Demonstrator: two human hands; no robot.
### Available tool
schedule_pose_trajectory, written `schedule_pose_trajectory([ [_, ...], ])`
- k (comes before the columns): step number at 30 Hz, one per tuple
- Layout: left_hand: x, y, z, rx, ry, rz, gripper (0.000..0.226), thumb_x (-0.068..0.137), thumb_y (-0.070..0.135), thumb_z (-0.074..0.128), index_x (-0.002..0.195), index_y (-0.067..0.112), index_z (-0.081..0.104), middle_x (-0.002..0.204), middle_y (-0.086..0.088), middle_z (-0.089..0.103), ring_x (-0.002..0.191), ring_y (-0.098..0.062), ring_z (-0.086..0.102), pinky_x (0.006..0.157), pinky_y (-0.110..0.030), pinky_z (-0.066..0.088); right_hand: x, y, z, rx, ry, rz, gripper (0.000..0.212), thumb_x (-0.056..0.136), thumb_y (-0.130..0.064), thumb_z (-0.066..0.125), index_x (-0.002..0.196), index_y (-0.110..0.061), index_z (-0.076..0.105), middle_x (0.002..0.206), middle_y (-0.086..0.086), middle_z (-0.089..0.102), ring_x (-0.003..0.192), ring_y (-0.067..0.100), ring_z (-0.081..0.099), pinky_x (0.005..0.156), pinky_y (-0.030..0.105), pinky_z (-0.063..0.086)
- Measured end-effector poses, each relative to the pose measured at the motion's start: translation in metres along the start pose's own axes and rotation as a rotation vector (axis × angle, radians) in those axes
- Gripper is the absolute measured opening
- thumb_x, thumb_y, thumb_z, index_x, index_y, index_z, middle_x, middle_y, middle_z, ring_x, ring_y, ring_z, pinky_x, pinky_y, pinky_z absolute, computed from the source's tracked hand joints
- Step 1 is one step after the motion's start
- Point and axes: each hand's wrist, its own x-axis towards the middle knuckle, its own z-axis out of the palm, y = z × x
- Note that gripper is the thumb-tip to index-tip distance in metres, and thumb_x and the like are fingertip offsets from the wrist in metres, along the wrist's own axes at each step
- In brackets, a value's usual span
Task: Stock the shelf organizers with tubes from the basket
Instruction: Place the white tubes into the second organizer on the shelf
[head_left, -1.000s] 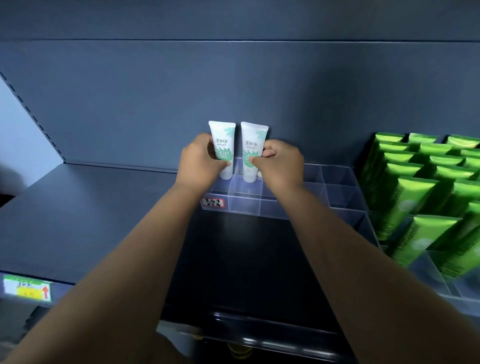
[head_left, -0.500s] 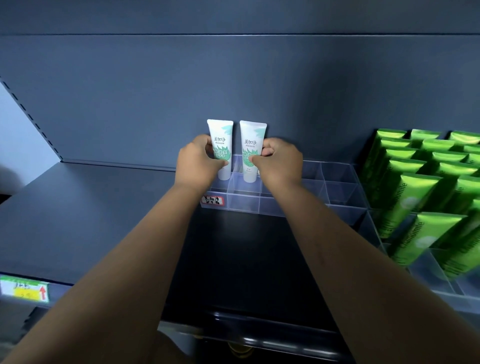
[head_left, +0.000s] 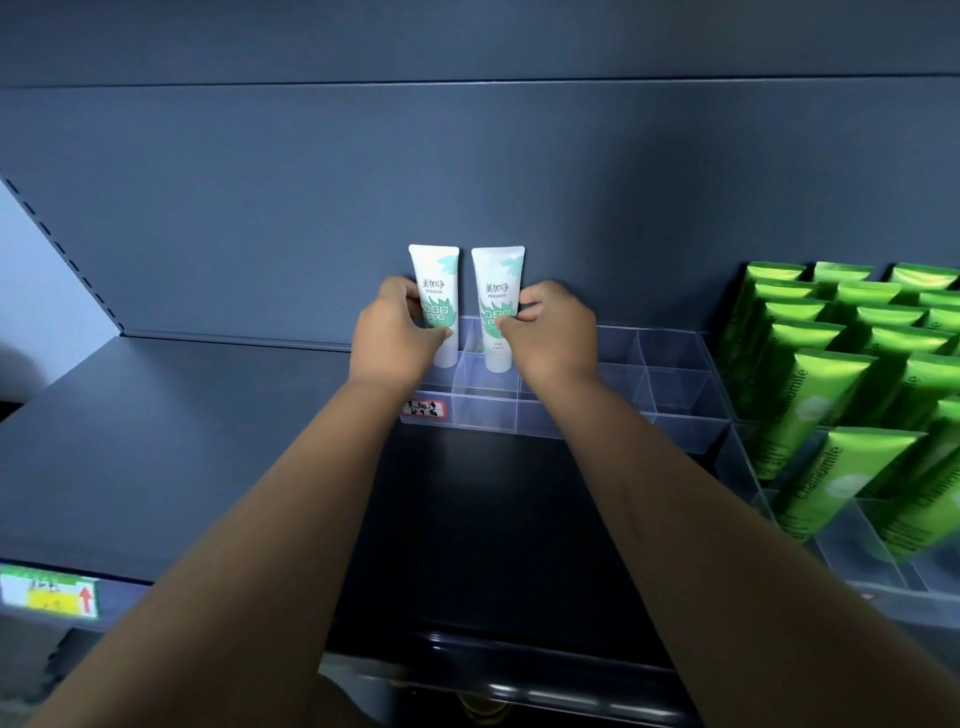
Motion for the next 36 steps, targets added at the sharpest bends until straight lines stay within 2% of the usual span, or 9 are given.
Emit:
schedule_pose_trajectory([
  [2,0.000,-0.001,0.000,0.005,-0.002,0.000,0.039,0.080,0.011,0.081,0.106,0.021,0.054,0.096,0.012,0.066,0.092,-0.012,0.065,0.075,-0.028,0.052,0.001,0.001,0.001,-0.021,0.002,-0.003,0.020,0.088,-0.024,0.075,0.103,-0.013,0.066,0.114,0.002,0.075,0.099,0.020,0.072,0.058,0.020,0.047],
  [6,-0.001,-0.001,-0.001,0.020,-0.005,-0.004,0.038,0.081,0.013,0.081,0.107,0.022,0.055,0.094,0.015,0.065,0.091,-0.011,0.065,0.074,-0.028,0.052,0.001,0.002,0.002,-0.072,0.008,-0.018,0.017,0.088,-0.026,0.073,0.098,-0.014,0.066,0.108,0.001,0.076,0.095,0.020,0.072,0.067,0.031,0.058],
  [19,-0.005,0.001,-0.003,0.069,-0.013,-0.016,0.037,0.084,0.017,0.079,0.113,0.021,0.056,0.102,0.012,0.066,0.097,-0.014,0.066,0.080,-0.036,0.056,0.001,0.003,0.002,-0.106,0.008,-0.028,0.016,0.090,-0.022,0.073,0.098,-0.012,0.063,0.119,0.005,0.073,0.102,0.023,0.072,0.058,0.022,0.051],
  [24,-0.010,0.004,-0.006,0.041,0.011,-0.054,0.038,0.088,0.031,0.075,0.120,0.018,0.057,0.109,0.007,0.070,0.102,-0.017,0.066,0.086,-0.040,0.056,-0.002,0.002,0.001,-0.133,-0.004,-0.040,0.013,0.089,-0.015,0.069,0.099,-0.011,0.064,0.112,0.006,0.074,0.097,0.025,0.071,0.069,0.031,0.057],
  [27,-0.015,0.008,-0.011,0.078,0.018,-0.067,0.045,0.093,0.038,0.069,0.127,0.014,0.054,0.119,0.001,0.069,0.108,-0.022,0.065,0.088,-0.040,0.054,-0.004,-0.001,-0.001,-0.152,-0.025,-0.042,0.014,0.088,-0.014,0.070,0.098,-0.009,0.062,0.113,0.007,0.074,0.099,0.027,0.071,0.065,0.029,0.055],
  [30,-0.022,0.007,-0.017,0.162,0.025,-0.078,0.049,0.097,0.044,0.060,0.132,0.011,0.049,0.126,-0.005,0.065,0.112,-0.028,0.062,0.082,-0.038,0.050,-0.005,-0.009,-0.003,-0.193,-0.025,-0.023,0.014,0.083,-0.010,0.069,0.093,-0.006,0.060,0.106,0.011,0.072,0.096,0.033,0.069,0.060,0.029,0.050],
  [33,-0.032,0.011,-0.027,0.237,0.061,-0.094,0.051,0.099,0.050,0.054,0.131,0.011,0.047,0.133,-0.008,0.059,0.120,-0.033,0.055,0.091,-0.046,0.050,-0.011,-0.026,-0.011,-0.323,0.008,-0.024,0.018,0.081,-0.009,0.067,0.090,-0.006,0.051,0.107,0.016,0.069,0.099,0.039,0.065,0.061,0.032,0.042],
  [36,-0.046,0.019,-0.042,0.284,0.107,-0.099,0.055,0.101,0.050,0.050,0.138,0.009,0.045,0.140,-0.010,0.054,0.128,-0.034,0.047,0.096,-0.045,0.043,-0.027,-0.042,-0.021,-0.387,0.057,-0.049,0.015,0.085,-0.013,0.061,0.091,-0.008,0.048,0.106,0.017,0.067,0.097,0.038,0.063,0.066,0.031,0.039],
])
